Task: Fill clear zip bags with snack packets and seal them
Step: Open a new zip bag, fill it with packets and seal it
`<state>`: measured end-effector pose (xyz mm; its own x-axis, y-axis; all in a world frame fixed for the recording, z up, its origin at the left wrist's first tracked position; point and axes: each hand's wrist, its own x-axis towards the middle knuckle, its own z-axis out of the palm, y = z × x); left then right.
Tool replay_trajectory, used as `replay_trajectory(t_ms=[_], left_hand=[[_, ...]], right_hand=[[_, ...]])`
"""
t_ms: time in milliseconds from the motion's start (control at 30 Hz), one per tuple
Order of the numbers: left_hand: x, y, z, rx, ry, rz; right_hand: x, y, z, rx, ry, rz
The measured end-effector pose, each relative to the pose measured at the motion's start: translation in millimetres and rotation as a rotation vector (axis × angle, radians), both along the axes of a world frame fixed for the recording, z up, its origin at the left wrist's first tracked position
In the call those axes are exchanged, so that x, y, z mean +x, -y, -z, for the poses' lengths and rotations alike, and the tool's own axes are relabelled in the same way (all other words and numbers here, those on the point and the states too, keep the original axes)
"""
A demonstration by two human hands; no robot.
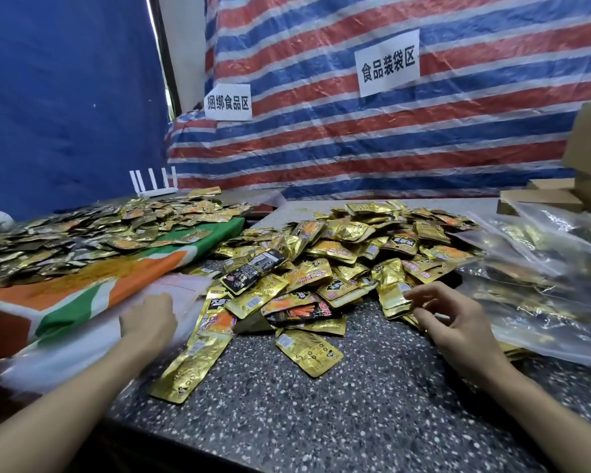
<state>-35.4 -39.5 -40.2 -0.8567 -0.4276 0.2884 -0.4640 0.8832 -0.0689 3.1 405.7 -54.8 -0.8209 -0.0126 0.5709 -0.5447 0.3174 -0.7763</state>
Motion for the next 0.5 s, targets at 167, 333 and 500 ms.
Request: replay_trajectory(t_ms=[167,333,500], left_hand=[[6,-5,-14,0.149,-0.069,-0.011],[2,-11,-39,0.246,-0.166,0.033],[6,-80,-51,0.466,-0.508,0.553]], right_hand=[[3,-1,-3,0.000,0.017,0.001],[3,-1,-5,0.008,0.004,0.004],[4,-2,-8,-0.006,-0.006,-0.044]])
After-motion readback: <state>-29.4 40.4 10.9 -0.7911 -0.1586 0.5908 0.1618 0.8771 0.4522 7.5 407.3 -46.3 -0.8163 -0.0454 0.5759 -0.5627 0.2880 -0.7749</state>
